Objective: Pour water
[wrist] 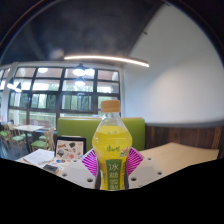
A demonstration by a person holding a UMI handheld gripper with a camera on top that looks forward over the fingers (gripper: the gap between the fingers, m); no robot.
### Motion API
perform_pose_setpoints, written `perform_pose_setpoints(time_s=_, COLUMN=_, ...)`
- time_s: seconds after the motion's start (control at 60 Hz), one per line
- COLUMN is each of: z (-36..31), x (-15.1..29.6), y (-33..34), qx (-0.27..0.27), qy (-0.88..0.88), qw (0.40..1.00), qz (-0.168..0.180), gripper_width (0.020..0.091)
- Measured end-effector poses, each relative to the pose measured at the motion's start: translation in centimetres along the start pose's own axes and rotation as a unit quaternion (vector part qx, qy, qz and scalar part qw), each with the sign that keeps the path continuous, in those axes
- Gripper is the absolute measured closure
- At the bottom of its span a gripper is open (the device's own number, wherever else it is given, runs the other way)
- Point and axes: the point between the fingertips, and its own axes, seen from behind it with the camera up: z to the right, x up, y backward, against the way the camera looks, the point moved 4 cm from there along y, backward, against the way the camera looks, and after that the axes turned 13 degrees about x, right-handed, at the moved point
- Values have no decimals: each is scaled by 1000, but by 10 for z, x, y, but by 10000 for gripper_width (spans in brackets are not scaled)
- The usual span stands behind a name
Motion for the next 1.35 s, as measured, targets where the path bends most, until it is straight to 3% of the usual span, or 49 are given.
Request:
perform_pose_setpoints(time_s=0.117, z=29, x=-61, y=20, qx=0, qy=-37, qw=999, qz=-21, gripper_width=788)
perform_pose_setpoints(time_s=0.133, z=22, x=-57, y=-5, qx=6, qy=-31, qw=999, qz=-35, gripper_width=788)
perform_pose_setpoints(time_s=0.233, z=22, x=-80, y=-1, qx=25, qy=-42, qw=997, qz=-58, gripper_width=783)
perform_pose_setpoints(time_s=0.3, z=25, x=-96, y=1, qx=30, qy=-16, qw=995, qz=-97, gripper_width=762)
perform_pose_setpoints(time_s=0.333, z=27, x=-85, y=-4, qx=30, qy=-5, qw=997, qz=-72, gripper_width=745)
perform_pose_setpoints(time_s=0.467, z=36, x=-84, y=-2, qx=25, qy=-17, qw=996, qz=-78, gripper_width=721)
perform_pose_setpoints(time_s=0.583, z=34, x=-89, y=-4, qx=29, qy=-29, qw=996, qz=-84, gripper_width=535)
perform_pose_setpoints(time_s=0.65, z=24, x=-82, y=3, qx=47, qy=-33, qw=992, qz=-111, gripper_width=267)
perform_pose_setpoints(time_s=0.667, z=21, x=-81, y=4, qx=49, qy=-37, qw=992, qz=-111, gripper_width=248)
perform_pose_setpoints(time_s=0.717, z=20, x=-75, y=14, qx=39, qy=-33, qw=992, qz=-117, gripper_width=292)
perform_pose_setpoints(time_s=0.767, z=18, x=-56, y=27, qx=34, qy=-19, qw=991, qz=-130, gripper_width=281)
perform_pose_setpoints(time_s=1.1, z=-57, x=15, y=189, qx=48, qy=20, qw=990, qz=-130, gripper_width=274)
perform_pose_setpoints(time_s=1.35, z=-111, x=38, y=274, qx=79, qy=32, qw=989, qz=-120, gripper_width=274)
